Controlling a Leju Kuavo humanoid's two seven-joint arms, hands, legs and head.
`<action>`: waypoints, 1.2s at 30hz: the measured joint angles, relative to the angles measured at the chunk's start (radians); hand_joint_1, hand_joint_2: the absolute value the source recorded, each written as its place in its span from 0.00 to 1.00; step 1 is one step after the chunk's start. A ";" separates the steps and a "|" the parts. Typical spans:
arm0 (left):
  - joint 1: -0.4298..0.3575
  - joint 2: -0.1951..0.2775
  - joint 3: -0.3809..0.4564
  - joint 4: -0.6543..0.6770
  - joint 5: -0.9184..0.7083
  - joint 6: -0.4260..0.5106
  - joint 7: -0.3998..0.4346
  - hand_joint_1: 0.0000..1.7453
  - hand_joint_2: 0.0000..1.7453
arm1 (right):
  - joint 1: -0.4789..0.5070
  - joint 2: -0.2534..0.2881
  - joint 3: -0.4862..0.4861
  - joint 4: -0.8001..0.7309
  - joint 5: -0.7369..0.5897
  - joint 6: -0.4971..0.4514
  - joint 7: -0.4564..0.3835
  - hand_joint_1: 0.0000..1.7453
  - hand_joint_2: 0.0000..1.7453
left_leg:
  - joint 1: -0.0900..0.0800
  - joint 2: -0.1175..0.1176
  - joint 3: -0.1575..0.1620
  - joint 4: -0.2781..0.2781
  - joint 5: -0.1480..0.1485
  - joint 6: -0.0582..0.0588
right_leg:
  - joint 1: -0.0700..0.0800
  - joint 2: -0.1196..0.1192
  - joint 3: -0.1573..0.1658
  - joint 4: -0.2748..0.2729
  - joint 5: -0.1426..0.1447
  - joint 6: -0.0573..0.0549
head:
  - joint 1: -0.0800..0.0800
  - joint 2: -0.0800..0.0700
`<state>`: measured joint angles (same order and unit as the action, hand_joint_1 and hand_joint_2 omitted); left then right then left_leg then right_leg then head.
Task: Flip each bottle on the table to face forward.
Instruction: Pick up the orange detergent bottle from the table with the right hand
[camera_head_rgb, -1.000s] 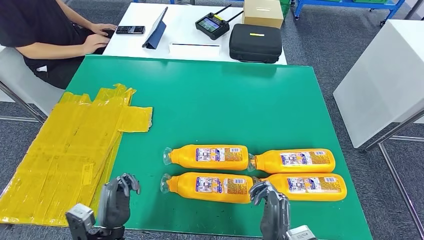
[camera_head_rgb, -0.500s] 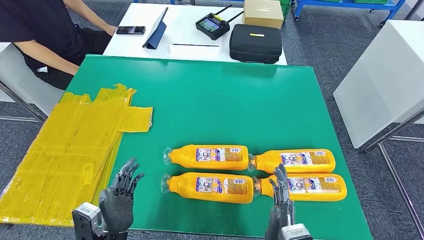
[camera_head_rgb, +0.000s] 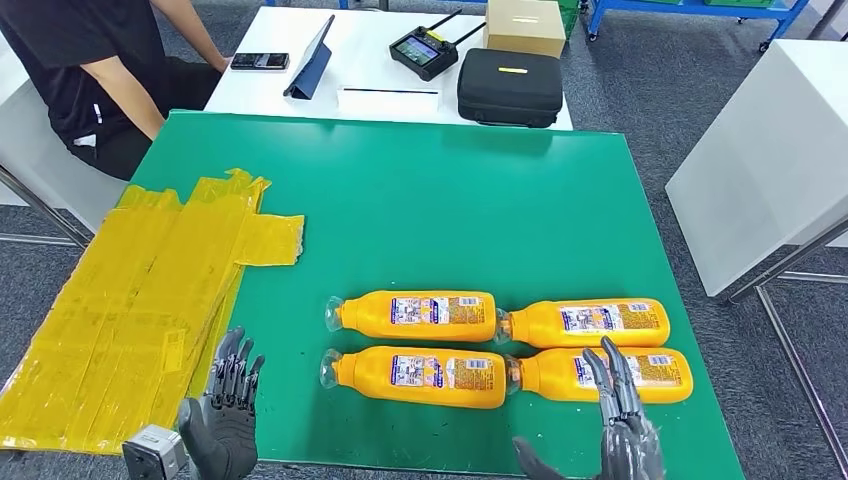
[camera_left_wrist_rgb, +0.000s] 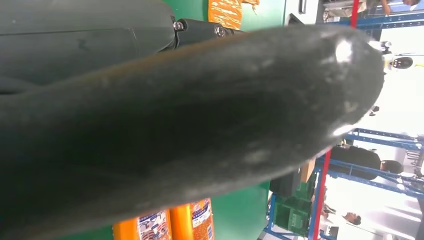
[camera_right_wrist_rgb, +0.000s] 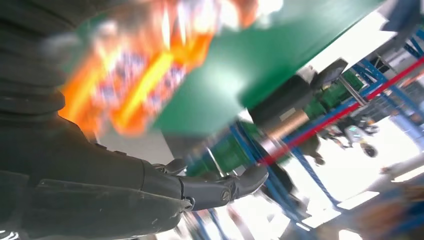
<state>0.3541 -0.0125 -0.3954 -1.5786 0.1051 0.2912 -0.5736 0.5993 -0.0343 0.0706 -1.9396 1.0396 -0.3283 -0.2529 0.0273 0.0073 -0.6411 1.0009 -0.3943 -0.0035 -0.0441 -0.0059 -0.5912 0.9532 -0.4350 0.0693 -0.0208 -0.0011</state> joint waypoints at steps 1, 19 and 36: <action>0.003 0.001 -0.002 -0.004 0.005 0.002 -0.001 0.00 0.00 | -0.003 0.040 -0.070 -0.013 0.049 0.061 -0.055 0.00 1.00 | 0.000 0.000 0.000 0.000 0.000 0.000 | 0.000 0.000 0.000 0.000 0.000 0.000 | 0.000 0.000; 0.010 0.032 0.002 -0.020 0.055 -0.039 -0.006 0.00 0.00 | -0.222 0.286 -0.888 -0.006 0.379 0.413 -0.402 0.00 1.00 | -0.002 0.000 0.001 0.000 0.000 0.002 | -0.002 0.000 0.008 0.000 0.001 0.003 | 0.000 0.000; -0.015 0.039 0.018 0.001 0.078 -0.090 -0.015 0.00 0.00 | -0.272 0.034 -0.788 0.252 0.277 0.408 -0.189 0.00 1.00 | -0.004 0.000 0.002 0.000 0.000 0.004 | -0.004 0.000 0.013 0.000 0.001 0.004 | 0.000 0.000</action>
<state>0.3394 0.0270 -0.3773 -1.5772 0.1836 0.2014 -0.5884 0.3277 0.0000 -0.7176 -1.6872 1.3166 0.0800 -0.4423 0.0236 0.0071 -0.6386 1.0013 -0.3941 0.0008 -0.0481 -0.0060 -0.5783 0.9532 -0.4341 0.0734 -0.0209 -0.0011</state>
